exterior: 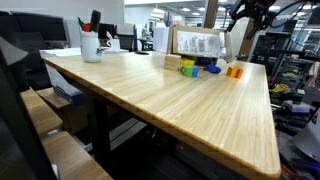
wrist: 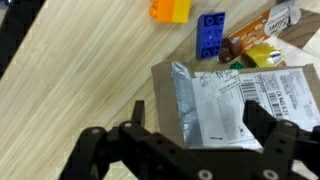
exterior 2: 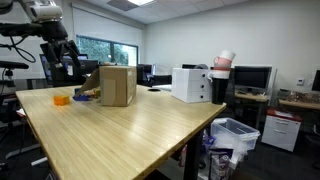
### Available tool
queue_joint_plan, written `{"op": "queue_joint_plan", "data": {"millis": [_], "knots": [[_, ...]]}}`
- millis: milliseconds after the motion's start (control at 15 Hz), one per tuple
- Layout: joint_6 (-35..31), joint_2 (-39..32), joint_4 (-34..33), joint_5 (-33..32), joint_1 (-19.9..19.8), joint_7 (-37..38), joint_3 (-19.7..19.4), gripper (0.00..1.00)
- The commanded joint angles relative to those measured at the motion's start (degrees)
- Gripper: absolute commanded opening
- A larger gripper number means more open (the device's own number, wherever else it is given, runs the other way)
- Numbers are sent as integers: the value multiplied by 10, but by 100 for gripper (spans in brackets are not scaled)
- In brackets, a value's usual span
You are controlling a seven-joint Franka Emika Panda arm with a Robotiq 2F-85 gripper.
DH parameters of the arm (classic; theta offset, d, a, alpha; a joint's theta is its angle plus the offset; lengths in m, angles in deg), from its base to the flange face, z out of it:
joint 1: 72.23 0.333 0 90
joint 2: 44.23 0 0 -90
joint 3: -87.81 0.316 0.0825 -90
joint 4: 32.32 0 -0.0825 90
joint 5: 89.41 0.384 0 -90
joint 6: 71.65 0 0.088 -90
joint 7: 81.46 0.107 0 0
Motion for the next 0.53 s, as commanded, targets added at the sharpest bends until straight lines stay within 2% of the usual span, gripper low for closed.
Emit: {"op": "queue_joint_plan", "data": {"millis": [0, 267, 467], "knots": [[-12, 15, 3, 40, 26, -101, -24, 100], [-1, 1, -3, 32, 6, -159, -15, 100], [-7, -23, -12, 22, -19, -165, -2, 100]]}}
